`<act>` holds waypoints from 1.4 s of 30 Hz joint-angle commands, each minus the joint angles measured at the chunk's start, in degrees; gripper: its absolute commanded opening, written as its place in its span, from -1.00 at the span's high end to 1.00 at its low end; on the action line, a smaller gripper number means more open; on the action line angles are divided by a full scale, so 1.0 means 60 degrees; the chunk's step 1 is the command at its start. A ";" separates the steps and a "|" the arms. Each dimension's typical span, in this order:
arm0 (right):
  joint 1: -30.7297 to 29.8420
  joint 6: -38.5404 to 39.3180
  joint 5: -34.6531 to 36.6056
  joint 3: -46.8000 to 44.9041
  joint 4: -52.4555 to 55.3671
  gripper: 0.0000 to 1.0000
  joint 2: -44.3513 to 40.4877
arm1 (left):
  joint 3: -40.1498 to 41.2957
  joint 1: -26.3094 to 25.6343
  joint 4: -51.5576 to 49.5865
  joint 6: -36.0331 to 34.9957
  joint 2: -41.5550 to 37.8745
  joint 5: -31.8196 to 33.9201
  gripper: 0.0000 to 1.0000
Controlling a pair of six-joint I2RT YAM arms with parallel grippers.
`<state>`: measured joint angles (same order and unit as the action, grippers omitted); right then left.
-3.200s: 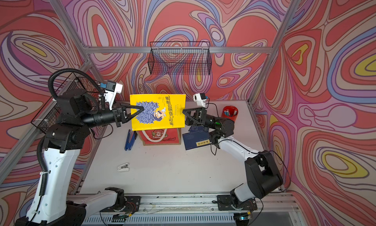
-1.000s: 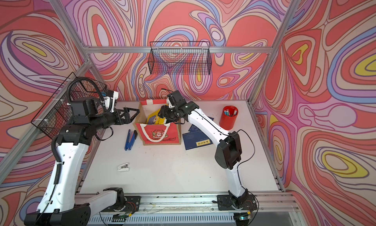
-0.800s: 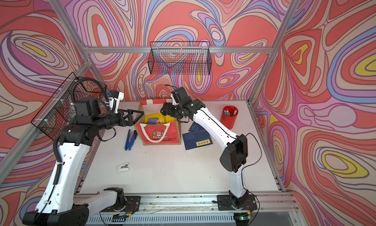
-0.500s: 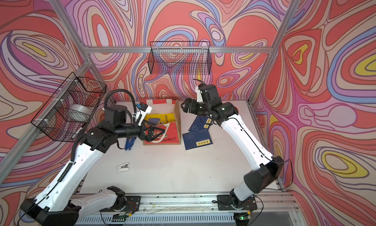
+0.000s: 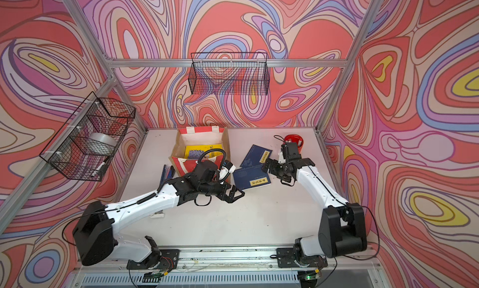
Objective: Put the books into the canvas bag
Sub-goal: Pick up the book from the center of the board.
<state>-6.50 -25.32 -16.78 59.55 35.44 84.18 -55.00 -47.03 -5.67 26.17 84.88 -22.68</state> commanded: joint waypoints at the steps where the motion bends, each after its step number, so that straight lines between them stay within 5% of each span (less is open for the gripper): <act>1: 0.0303 0.0890 -0.0763 0.0071 -0.1258 -0.97 0.0769 | 0.0101 -0.0071 0.2094 0.0780 0.0835 0.0435 -1.00; 13: 0.0851 0.1728 -0.2881 0.1196 -0.2203 -0.97 0.3412 | -0.0803 -0.0101 0.2712 0.1295 0.3447 0.1399 -1.00; 30: 0.0683 0.2111 -0.4668 0.1071 -0.2288 -0.95 0.4469 | -0.0842 0.0316 0.2749 0.1542 0.3949 0.1324 -1.00; 36: 0.0674 0.1712 -0.5318 0.0295 -0.3121 -0.68 0.4131 | -0.0735 0.0426 0.3047 0.1578 0.4094 0.1090 -1.00; 42: 0.0676 0.1034 -0.6059 -0.0462 -0.4284 -0.12 0.3817 | -0.0653 0.0442 0.3331 0.1644 0.4242 0.0806 -1.00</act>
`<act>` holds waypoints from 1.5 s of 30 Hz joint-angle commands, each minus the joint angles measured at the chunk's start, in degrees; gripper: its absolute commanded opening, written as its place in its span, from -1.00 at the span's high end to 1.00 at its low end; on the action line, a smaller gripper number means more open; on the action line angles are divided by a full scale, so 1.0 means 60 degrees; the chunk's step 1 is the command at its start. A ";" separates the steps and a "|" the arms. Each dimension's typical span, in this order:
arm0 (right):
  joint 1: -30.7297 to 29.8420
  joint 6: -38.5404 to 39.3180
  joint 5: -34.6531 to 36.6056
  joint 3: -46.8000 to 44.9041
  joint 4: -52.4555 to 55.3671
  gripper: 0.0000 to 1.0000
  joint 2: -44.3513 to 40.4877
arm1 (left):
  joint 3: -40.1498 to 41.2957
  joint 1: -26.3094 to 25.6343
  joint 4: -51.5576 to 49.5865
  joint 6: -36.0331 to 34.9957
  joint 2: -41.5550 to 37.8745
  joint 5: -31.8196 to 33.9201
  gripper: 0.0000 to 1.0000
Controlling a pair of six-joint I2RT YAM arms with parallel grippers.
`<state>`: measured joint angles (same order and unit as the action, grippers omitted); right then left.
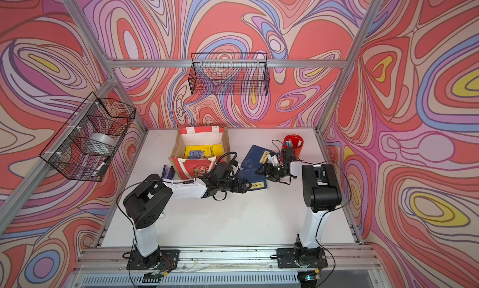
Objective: Put the books into the canvas bag
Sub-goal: Pick up the book from the center of the board.
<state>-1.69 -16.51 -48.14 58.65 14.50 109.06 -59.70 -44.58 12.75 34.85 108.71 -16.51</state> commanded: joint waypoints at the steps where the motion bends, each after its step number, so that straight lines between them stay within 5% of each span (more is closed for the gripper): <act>1: -0.0126 -0.0493 -0.0915 -0.0397 -0.0921 -0.02 -0.0395 | 0.0157 0.0035 0.0297 0.0197 0.0270 -0.0235 -1.00; 10: -0.0129 -0.1028 -0.1022 -0.1145 -0.1420 1.00 -0.1197 | 0.0216 0.0032 0.0529 0.0286 0.0315 -0.0580 -1.00; 16: -0.0128 -0.0729 0.0408 -0.0918 0.0308 1.00 -0.3417 | 0.0233 0.0299 0.0307 -0.0039 -0.0692 -0.2001 -1.00; 24: -0.0037 -0.0204 0.1161 0.0572 0.2011 1.00 -0.6164 | -0.1033 0.0473 -0.3017 -0.1511 -0.3140 -0.3173 -1.00; 34: 0.0020 0.0461 -0.1133 0.2959 0.3110 1.00 -0.6889 | -0.3717 0.1258 -0.6236 -0.2746 -0.5182 -0.3260 -1.00; 39: 0.0019 -0.0256 -0.2700 0.2894 0.1890 1.00 -0.7134 | -0.4345 0.1855 -0.7353 -0.3701 -0.5857 -0.2739 -1.00; 45: 0.0023 -0.1956 -0.4113 0.2376 -0.0506 1.00 -0.7235 | -0.4424 0.2228 -0.7536 -0.4278 -0.6064 -0.3988 -1.00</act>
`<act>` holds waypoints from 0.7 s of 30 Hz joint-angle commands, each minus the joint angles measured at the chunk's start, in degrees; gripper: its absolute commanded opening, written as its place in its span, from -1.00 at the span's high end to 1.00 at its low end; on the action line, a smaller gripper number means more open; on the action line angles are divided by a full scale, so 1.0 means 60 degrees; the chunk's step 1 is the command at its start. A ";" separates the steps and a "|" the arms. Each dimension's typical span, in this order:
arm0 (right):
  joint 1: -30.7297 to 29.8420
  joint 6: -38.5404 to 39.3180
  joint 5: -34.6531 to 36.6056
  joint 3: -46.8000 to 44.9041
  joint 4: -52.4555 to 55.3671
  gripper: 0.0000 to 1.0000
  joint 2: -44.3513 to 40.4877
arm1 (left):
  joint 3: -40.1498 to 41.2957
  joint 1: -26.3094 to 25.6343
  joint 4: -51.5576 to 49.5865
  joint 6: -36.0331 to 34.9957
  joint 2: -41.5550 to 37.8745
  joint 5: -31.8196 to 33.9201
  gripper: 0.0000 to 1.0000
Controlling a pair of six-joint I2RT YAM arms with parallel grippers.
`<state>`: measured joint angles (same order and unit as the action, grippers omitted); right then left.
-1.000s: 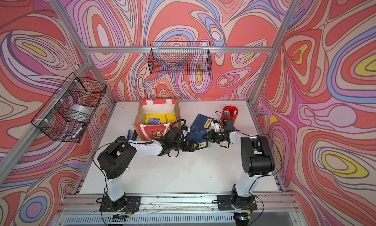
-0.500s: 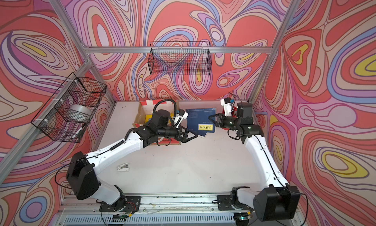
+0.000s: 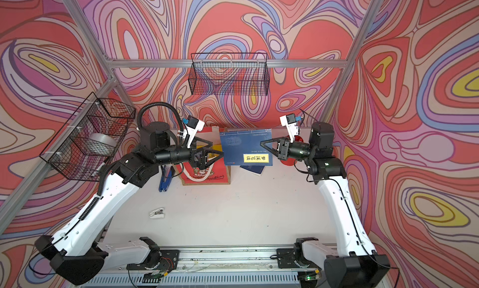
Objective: Put the books into the canvas bag
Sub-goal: Pick up the book from the center of the board.
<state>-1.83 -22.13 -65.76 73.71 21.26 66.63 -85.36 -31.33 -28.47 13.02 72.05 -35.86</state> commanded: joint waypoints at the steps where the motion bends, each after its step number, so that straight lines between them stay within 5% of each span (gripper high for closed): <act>1: 0.0041 -0.1308 -0.1342 -0.0187 -0.2022 1.00 -0.0160 | -0.0191 0.0022 -0.0725 -0.0713 0.0074 -0.1030 -1.00; 5: 0.0019 -0.3288 -0.1941 -0.0768 -0.4612 1.00 -0.0229 | 0.0068 0.0018 -0.0296 -0.0647 -0.0112 -0.1213 -1.00; 9: -0.0153 -0.3510 -0.2026 -0.0852 -0.4960 1.00 -0.0128 | 0.0033 0.0022 0.0215 -0.0420 -0.0049 -0.2130 -0.99; 12: -0.0564 -0.3548 -0.1918 -0.0874 -0.5189 1.00 0.0029 | -0.0096 0.0018 0.0367 -0.0328 0.0125 -0.2725 -0.75; 17: -0.0863 -0.3844 -0.1519 -0.0896 -0.5623 1.00 0.0452 | -0.0503 0.0022 -0.0358 -0.0605 0.0265 -0.2203 0.75; 19: -0.0919 -0.4597 -0.1365 -0.1047 -0.6618 1.00 0.0718 | -0.0532 0.0044 -0.0611 -0.0806 0.0113 -0.1665 1.00; 21: -0.1041 -0.4980 -0.1122 -0.1093 -0.7214 0.99 0.1018 | -0.0592 0.0166 -0.0886 -0.0935 -0.0082 -0.0931 1.00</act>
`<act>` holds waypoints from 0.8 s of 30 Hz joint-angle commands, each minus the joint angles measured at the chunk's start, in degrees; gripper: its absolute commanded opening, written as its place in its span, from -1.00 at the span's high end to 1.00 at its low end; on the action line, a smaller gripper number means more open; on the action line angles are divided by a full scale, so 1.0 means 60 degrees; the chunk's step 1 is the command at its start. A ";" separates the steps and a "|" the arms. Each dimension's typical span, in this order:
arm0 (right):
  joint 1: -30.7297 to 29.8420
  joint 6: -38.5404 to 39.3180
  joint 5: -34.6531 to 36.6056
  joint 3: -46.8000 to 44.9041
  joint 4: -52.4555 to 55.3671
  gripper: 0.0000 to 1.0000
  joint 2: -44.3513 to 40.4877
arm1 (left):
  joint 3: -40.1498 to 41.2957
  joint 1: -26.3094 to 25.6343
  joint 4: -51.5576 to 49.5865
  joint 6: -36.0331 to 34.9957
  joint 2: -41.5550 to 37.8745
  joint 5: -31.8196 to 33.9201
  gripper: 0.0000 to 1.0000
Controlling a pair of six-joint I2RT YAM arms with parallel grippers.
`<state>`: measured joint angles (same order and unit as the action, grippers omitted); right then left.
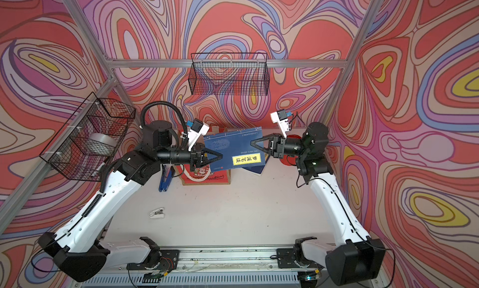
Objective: Put the books into the canvas bag
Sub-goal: Pick up the book from the center of the board, then place the book in the canvas bag.
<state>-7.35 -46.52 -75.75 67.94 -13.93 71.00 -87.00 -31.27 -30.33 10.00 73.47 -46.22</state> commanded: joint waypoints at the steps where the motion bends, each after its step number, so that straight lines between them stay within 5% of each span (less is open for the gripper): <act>1: -0.0218 -0.0907 0.0675 -0.0107 -0.1411 0.79 0.0459 | -0.0331 0.0361 -0.0691 -0.0411 -0.0439 0.0991 1.00; 4: -0.0382 -0.0862 0.1226 -0.0023 -0.1402 -0.05 0.0873 | -0.0551 0.1584 -0.1185 0.0016 -0.0589 0.1300 1.00; 7: -0.0413 -0.0404 0.1666 0.0111 -0.0852 -0.34 0.1156 | -0.0700 0.3039 -0.1666 0.0237 -0.0679 0.0886 1.00; 12: -0.0431 0.0441 0.1945 0.0336 0.0306 -0.45 0.1527 | -0.1151 0.4267 -0.2895 -0.0390 -0.0529 0.0781 1.00; 24: -0.0429 0.2454 0.2563 0.0321 0.3039 -0.47 0.0947 | -0.2498 0.4310 -0.5310 -0.1908 0.1717 0.1695 1.00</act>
<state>-9.61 -36.75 -62.06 68.47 -1.32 79.33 -100.42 -5.63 -58.43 1.43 81.14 -36.80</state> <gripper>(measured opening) 0.735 0.111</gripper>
